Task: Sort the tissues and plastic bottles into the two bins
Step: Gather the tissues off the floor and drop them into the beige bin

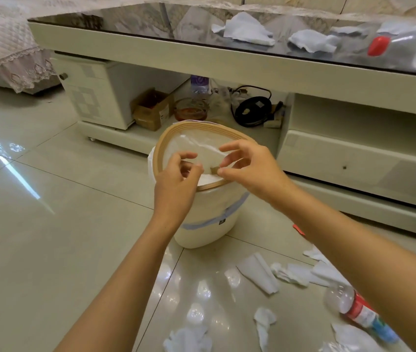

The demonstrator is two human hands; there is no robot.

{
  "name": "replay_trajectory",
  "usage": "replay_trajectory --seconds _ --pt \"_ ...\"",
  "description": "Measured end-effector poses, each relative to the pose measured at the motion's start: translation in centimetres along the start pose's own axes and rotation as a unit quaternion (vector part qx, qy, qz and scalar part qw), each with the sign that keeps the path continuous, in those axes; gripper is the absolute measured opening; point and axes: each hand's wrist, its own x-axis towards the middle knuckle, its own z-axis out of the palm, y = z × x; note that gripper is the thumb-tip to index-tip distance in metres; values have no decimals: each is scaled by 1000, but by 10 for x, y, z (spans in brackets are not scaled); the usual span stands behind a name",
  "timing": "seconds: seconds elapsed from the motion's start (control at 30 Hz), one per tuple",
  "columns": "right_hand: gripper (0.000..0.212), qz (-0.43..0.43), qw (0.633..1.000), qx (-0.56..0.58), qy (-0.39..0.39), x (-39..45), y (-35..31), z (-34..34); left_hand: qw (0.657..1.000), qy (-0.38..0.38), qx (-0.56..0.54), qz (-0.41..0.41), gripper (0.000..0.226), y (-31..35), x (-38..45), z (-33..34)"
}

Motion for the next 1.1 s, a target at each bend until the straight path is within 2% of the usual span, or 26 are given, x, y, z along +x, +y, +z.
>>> replay_trajectory --seconds 0.13,0.2,0.27,0.33,0.4,0.53,0.67,0.93,1.1 --pt "29 1 999 29 -13 -48 12 -14 997 -21 -38 59 16 7 -34 5" --pt "26 17 999 39 -23 -74 28 -19 988 -55 36 137 18 0 -60 10" --pt "25 44 998 36 -40 -100 48 -19 957 -146 158 197 22 -16 -91 15" --pt "26 76 995 19 -67 -123 71 -15 909 -257 268 188 26 -39 -121 19" --pt "26 105 990 3 -98 -142 92 -8 865 -347 334 141 29 -64 -145 19" --pt "24 129 977 -20 -171 -173 121 5 797 -443 403 79 35 -102 -177 15" --pt "23 138 967 -30 -213 -196 138 16 756 -476 448 41 57 -124 -190 10" --pt "23 162 949 -81 -258 -228 160 15 715 -496 489 56 115 -136 -237 7" --pt "24 178 935 -108 -287 -244 167 15 682 -537 488 92 124 -144 -265 5"
